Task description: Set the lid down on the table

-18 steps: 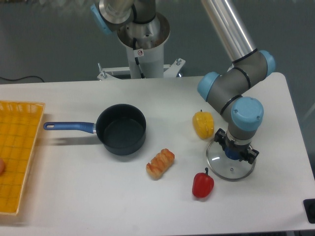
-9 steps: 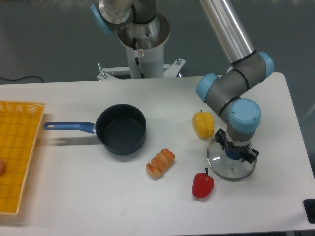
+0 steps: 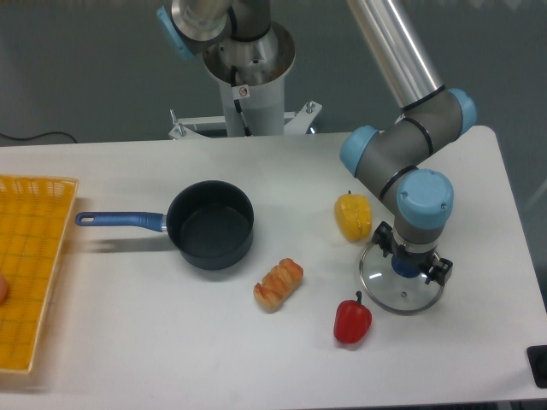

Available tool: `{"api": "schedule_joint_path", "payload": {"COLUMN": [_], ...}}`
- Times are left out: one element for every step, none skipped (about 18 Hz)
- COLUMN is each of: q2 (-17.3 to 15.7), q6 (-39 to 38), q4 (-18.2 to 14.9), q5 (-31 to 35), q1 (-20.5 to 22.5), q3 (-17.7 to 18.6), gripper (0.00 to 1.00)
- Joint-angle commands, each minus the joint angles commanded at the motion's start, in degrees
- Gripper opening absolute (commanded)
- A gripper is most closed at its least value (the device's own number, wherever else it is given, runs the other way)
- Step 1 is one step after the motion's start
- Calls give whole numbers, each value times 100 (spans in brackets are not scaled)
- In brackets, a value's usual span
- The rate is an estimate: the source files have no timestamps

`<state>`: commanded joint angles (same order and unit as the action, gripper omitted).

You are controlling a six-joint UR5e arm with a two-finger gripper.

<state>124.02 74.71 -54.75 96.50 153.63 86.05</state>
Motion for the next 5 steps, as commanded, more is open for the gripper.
{"api": "schedule_joint_path", "payload": {"q2": [-9,-18,-61,-96,-114], "q6": [0,0,17,35,44], "q4": [0,0,0,0,0], "q5": [0,0,-26,-17,-26], "q1": [-9,-9,0,0,0], "q3": [-9,-9,-9,-9,17], "gripper": [100,100,100,100,100]}}
